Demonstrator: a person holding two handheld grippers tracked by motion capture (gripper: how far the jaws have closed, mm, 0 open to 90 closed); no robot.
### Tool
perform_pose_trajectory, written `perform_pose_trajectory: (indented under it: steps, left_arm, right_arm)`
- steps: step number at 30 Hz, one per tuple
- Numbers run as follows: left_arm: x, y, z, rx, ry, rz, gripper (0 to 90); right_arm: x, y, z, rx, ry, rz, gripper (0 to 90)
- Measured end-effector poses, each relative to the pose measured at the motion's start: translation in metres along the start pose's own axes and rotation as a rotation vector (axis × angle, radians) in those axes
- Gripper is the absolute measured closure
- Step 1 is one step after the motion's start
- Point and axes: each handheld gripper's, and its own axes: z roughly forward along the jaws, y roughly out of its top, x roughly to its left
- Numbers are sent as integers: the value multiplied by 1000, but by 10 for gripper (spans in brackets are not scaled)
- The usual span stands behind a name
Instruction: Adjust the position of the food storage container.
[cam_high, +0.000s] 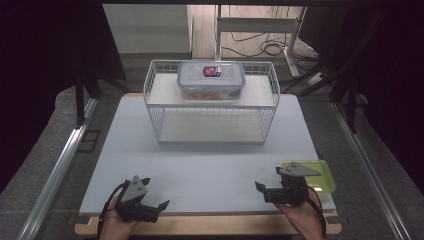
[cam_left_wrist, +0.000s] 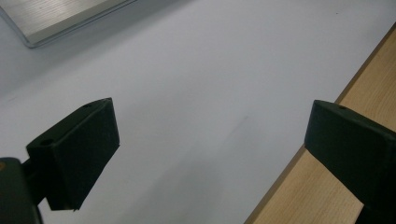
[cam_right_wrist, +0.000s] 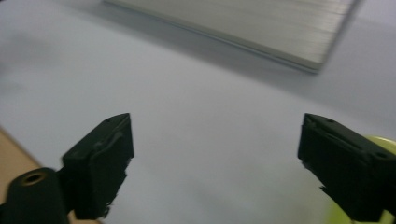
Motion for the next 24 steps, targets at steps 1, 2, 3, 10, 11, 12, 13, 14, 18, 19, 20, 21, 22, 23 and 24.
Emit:
perform_pose_trajectory:
  steps: [1,2,3,10,11,12,13,14,18,19,20,21,22,23,24]
  left_arm:
    - [0,0,0,-1,-1,-2,32]
    - [1,0,0,0,-2,-4,33]
    - [1,-1,0,0,-2,-5,33]
    - [3,-2,2,14,2,-11,34]
    - [3,-3,2,16,2,-13,34]
    - [4,-3,2,18,3,-14,35]
    - [4,-3,2,21,4,-15,35]
    - [4,-3,2,20,4,-15,36]
    - [2,-3,2,18,3,-5,38]
    - [2,-3,3,19,3,-2,38]
    - [1,-3,3,23,1,2,38]
    - [1,-3,3,26,-1,4,38]
    - [1,-3,4,29,-2,5,38]
    - [1,-3,4,31,0,9,38]
    - [1,-3,4,31,0,10,38]
  right_arm:
    - [-5,-1,-2,2,-23,1,193]
    - [-11,-2,-4,9,-52,4,240]
    - [-15,-3,-6,11,-67,7,270]
    - [-51,-9,-23,20,-142,60,498]
    - [-55,-10,-25,24,-158,62,532]
    - [-59,-11,-28,29,-168,64,569]
    - [-63,-12,-30,33,-177,69,593]
    - [-67,-13,-32,35,-197,77,627]
    - [-83,-17,-43,28,-243,108,785]
    - [-87,-18,-47,27,-252,113,820]
    - [-91,-19,-49,27,-264,121,850]
    - [-96,-21,-53,25,-284,132,886]
    - [-99,-22,-55,26,-294,140,893]
    - [-104,-24,-56,27,-306,157,894]
    - [-107,-26,-58,32,-313,168,895]
